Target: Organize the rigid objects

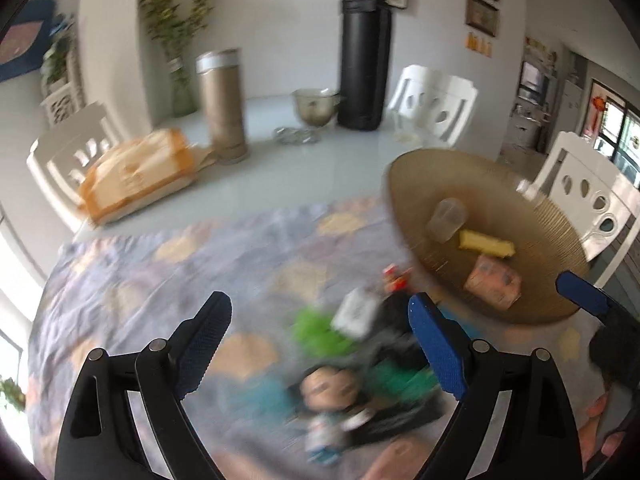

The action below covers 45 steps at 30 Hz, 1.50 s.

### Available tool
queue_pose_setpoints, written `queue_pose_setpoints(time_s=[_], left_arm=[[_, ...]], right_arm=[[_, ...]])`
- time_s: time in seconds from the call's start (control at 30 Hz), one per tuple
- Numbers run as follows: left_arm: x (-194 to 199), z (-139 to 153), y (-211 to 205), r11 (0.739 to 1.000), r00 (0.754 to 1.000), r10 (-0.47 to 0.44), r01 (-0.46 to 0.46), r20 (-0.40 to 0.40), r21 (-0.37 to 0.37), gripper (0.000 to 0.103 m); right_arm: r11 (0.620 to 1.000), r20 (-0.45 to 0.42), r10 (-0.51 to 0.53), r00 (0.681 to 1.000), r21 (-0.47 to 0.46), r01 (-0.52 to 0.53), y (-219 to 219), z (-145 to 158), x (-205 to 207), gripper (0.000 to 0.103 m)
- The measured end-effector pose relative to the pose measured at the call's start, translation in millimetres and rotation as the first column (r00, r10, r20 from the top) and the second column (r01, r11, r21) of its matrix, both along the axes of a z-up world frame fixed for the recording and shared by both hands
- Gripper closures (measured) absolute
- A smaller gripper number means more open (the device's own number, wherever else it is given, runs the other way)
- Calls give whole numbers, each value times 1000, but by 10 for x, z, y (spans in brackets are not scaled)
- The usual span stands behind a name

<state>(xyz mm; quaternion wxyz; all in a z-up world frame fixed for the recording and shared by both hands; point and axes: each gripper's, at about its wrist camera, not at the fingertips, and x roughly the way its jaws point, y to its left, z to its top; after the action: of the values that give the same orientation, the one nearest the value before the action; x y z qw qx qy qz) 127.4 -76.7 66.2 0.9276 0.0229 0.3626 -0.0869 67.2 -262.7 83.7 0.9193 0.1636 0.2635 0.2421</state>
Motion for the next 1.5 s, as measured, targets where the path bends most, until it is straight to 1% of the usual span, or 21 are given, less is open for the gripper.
queue_pose_setpoints(time_s=[0.07, 0.13, 0.17, 0.2, 0.23, 0.27, 0.3, 0.33, 0.4, 0.53, 0.57, 0.6, 0.67, 0.83, 0.97, 1.17, 1.27, 1.3, 1.4, 1.47, 1.5], left_arm=[[-62, -125, 194, 1000, 999, 27, -27, -38, 0, 12], [-114, -315, 387, 999, 995, 33, -35, -90, -20, 10], [-163, -395, 501, 997, 996, 22, -29, -92, -78, 4], [-215, -473, 615, 989, 995, 17, -30, -94, -145, 2], [-220, -565, 695, 982, 992, 28, -50, -125, -181, 0], [-208, -609, 777, 968, 989, 34, -69, -143, -242, 1], [-215, -598, 805, 962, 991, 44, -75, -123, -263, 1], [-198, -598, 792, 968, 991, 68, -94, -118, -234, 1], [-182, -630, 721, 981, 991, 66, -86, -114, -174, 1], [-201, -703, 637, 983, 990, 2, -28, -143, -182, 1], [-185, -708, 607, 987, 989, 2, -26, -149, -161, 1], [-164, -713, 565, 991, 988, 6, -27, -153, -131, 0], [-128, -712, 501, 996, 987, 10, -24, -161, -87, 0], [-170, -717, 383, 997, 984, 30, -18, -175, 74, 0], [-162, -712, 426, 998, 983, 21, -11, -182, 55, 0], [-172, -693, 420, 999, 984, 18, -11, -178, 45, 1], [-169, -663, 471, 1000, 986, 3, -4, -165, -5, 1], [-174, -642, 505, 999, 988, -3, -2, -154, -33, 1], [-132, -644, 592, 997, 987, 19, -31, -161, -72, 1], [-60, -642, 584, 997, 987, 28, -39, -160, -63, 0], [-12, -648, 568, 997, 986, 38, -47, -164, -53, 0]], right_arm=[[996, -28, 27, 999, -83, -30, 226, -97, -24, 0], [966, -11, 35, 999, -257, -37, 516, -150, -107, 0], [936, -4, 52, 999, -350, -50, 661, -175, -149, 0], [914, 4, 73, 997, -400, -65, 759, -197, -185, 0], [900, -7, 116, 993, -423, -108, 854, -232, -215, 0], [894, -22, 155, 988, -423, -150, 927, -269, -237, 0], [886, -35, 185, 982, -426, -182, 990, -300, -251, 0], [876, -38, 192, 981, -444, -189, 1040, -329, -259, 0], [863, -38, 190, 981, -470, -186, 1080, -368, -259, 0], [878, -161, 231, 960, -390, -277, 1050, -498, -155, 0], [872, -209, 233, 950, -388, -299, 1062, -568, -119, 0], [864, -229, 227, 947, -401, -304, 1084, -597, -119, 0], [849, -224, 224, 948, -434, -303, 1128, -593, -133, 0], [822, -219, 205, 954, -491, -289, 1178, -604, -162, 0], [833, -220, 196, 956, -477, -280, 1126, -590, -140, 0], [878, -226, 158, 961, -413, -242, 881, -549, -111, 0], [889, -225, 178, 958, -381, -255, 877, -528, -125, 0], [878, -222, 199, 955, -392, -274, 932, -528, -154, 0], [814, -221, 244, 944, -483, -323, 1190, -554, -254, 0], [785, -222, 231, 947, -532, -316, 1299, -587, -270, 0], [770, -233, 219, 947, -554, -314, 1355, -622, -250, 4]])
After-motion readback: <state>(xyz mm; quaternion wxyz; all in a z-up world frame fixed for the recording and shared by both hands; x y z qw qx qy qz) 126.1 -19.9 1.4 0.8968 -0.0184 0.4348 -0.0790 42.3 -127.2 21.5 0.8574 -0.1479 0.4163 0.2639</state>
